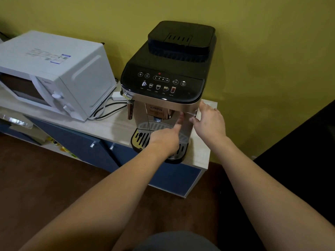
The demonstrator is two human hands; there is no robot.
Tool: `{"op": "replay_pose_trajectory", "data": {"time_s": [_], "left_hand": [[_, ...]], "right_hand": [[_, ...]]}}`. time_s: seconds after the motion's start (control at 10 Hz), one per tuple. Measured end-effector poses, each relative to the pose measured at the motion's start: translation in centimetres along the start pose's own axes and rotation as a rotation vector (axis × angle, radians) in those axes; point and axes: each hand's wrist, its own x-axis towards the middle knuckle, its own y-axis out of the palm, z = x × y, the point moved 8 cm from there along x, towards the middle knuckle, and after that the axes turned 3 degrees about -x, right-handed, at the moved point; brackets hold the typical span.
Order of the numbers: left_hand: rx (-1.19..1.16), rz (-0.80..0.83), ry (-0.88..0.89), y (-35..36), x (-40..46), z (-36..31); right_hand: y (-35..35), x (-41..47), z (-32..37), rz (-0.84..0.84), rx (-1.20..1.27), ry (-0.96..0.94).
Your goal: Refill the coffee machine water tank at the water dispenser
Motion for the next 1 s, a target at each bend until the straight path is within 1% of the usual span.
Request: {"op": "replay_pose_trajectory", "data": {"time_s": [0.3,0.6,0.7,0.8,0.9,1.0], "left_hand": [[-0.008,0.027,-0.036,0.2,0.5,0.5],[-0.008,0.062,-0.069,-0.3,0.2,0.2],[-0.021,0.035,-0.065,-0.4,0.3,0.6],[-0.068,-0.019,-0.006,-0.8,0.2,0.8],[-0.113,-0.119,0.082,-1.5,0.0,0.8],[-0.226,-0.239,0.154,-2.7,-1.0,1.0]], "right_hand": [[1.1,-0.3,-0.7,0.028,-0.003,0.084],[0.9,-0.6,-0.6,0.048,0.019,0.126],[0.7,-0.6,-0.4,0.042,0.025,0.115],[0.5,-1.0,-0.1,0.033,0.069,0.104],[0.8,-1.9,-0.1,0.027,0.173,0.102],[1.2,-3.3,-0.4,0.078,0.237,0.129]]}}
